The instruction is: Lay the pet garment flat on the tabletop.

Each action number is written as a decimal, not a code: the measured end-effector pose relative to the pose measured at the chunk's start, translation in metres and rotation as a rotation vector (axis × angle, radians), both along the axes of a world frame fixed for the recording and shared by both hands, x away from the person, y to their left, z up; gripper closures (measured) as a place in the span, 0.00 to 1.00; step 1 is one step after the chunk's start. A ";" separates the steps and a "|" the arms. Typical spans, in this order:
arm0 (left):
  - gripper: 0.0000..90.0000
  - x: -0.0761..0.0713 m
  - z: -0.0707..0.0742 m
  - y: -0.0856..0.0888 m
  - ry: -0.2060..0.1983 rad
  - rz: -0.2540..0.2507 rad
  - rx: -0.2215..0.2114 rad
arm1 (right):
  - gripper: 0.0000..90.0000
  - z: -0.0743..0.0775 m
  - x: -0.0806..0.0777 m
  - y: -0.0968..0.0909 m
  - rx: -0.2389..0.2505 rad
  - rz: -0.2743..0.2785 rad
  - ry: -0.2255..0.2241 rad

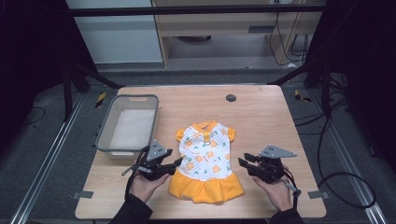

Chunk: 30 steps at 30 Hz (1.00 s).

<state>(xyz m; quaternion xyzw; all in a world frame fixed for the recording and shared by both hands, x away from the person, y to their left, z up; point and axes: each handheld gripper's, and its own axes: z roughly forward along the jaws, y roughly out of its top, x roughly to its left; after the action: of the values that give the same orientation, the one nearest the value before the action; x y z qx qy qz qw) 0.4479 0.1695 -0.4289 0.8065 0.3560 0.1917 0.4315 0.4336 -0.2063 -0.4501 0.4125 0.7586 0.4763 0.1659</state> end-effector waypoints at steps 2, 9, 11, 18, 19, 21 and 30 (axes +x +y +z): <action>0.49 0.004 0.005 0.003 -0.013 0.007 -0.012 | 0.66 0.004 0.003 -0.002 0.012 -0.014 -0.007; 0.46 0.020 0.016 0.010 -0.030 0.043 -0.050 | 0.58 0.023 0.018 -0.003 0.026 -0.040 -0.023; 0.46 0.026 0.017 0.010 -0.035 0.055 -0.064 | 0.57 0.027 0.024 -0.001 0.020 -0.048 -0.031; 0.45 0.054 0.020 0.005 -0.031 0.092 -0.064 | 0.53 0.035 0.052 0.002 0.029 -0.096 -0.042; 0.45 0.058 0.019 0.004 -0.032 0.094 -0.064 | 0.53 0.035 0.056 0.002 0.036 -0.104 -0.044; 0.45 0.066 0.018 0.001 -0.028 0.101 -0.056 | 0.53 0.034 0.064 0.002 0.041 -0.117 -0.038; 0.44 0.102 0.006 -0.014 -0.010 0.142 -0.011 | 0.52 0.018 0.099 0.004 0.007 -0.143 -0.020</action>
<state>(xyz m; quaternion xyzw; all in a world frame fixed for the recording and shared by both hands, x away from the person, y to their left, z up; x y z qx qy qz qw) 0.5496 0.1553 -0.4228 0.7759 0.4110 0.2239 0.4230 0.5327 -0.2027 -0.4325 0.4615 0.7239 0.4698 0.2055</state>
